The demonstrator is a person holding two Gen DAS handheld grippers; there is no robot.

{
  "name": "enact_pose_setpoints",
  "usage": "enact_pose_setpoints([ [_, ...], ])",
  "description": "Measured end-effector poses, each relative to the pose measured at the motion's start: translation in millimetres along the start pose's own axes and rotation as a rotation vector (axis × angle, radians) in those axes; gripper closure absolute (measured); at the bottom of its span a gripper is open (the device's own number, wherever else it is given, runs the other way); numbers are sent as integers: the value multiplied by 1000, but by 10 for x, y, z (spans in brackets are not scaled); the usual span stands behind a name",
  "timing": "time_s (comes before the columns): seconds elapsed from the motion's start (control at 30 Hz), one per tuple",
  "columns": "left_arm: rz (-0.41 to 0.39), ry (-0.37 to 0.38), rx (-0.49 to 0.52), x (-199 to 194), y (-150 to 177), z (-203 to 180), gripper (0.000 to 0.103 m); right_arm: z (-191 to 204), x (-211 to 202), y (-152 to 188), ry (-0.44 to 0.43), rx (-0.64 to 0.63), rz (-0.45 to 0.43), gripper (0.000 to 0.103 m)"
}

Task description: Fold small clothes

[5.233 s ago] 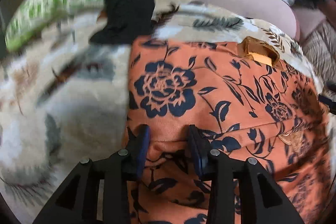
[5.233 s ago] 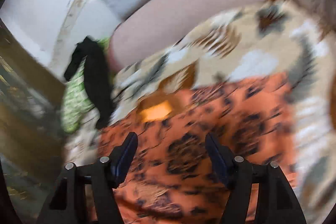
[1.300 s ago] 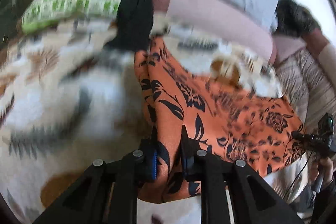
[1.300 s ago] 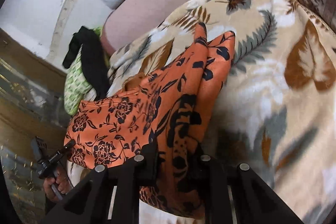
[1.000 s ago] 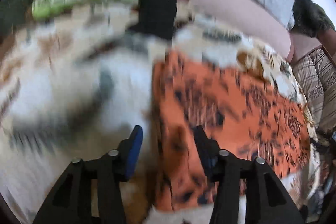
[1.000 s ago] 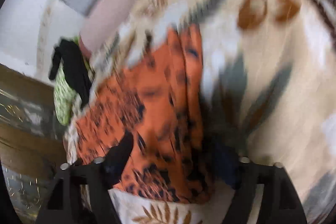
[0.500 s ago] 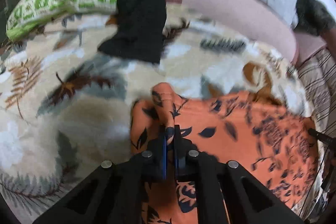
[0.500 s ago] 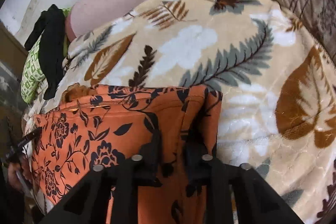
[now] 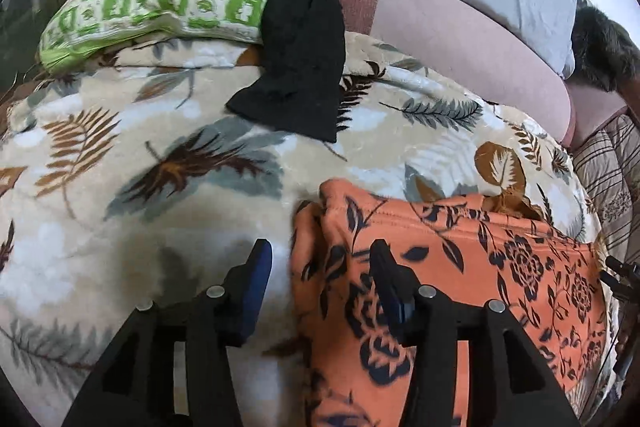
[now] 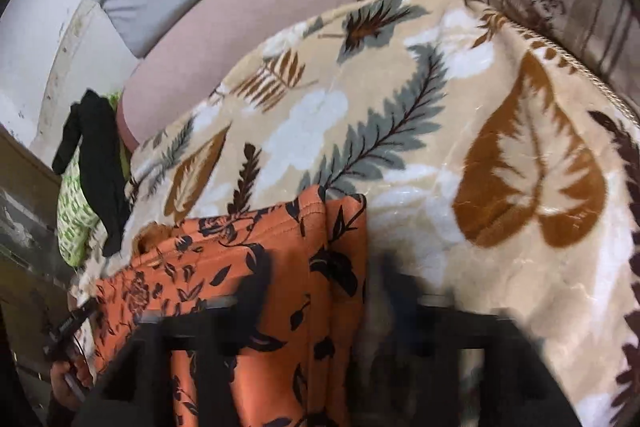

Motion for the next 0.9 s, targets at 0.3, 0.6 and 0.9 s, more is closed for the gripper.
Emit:
enact_pose_setpoints([
  [0.3,125,109,-50,356,11,-23,87,-93,415,-46,-138,190,98,89],
  [0.6,119,112,-96,259,54,85,72,-295,359,109,-245,336,77,68],
  [0.9,111,121,3,-110,595,62,54,58,22,840,-139,104,177,29],
])
Point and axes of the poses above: each gripper's, at about its wrist camera, not at the fingertips, and x roughly the way its jaws point, z to its left, y to its underside, the point moved 5 cm from there along x, roughly the way its jaws point, and after that the axes turned 9 degrees about z, right-handed, at the moved point
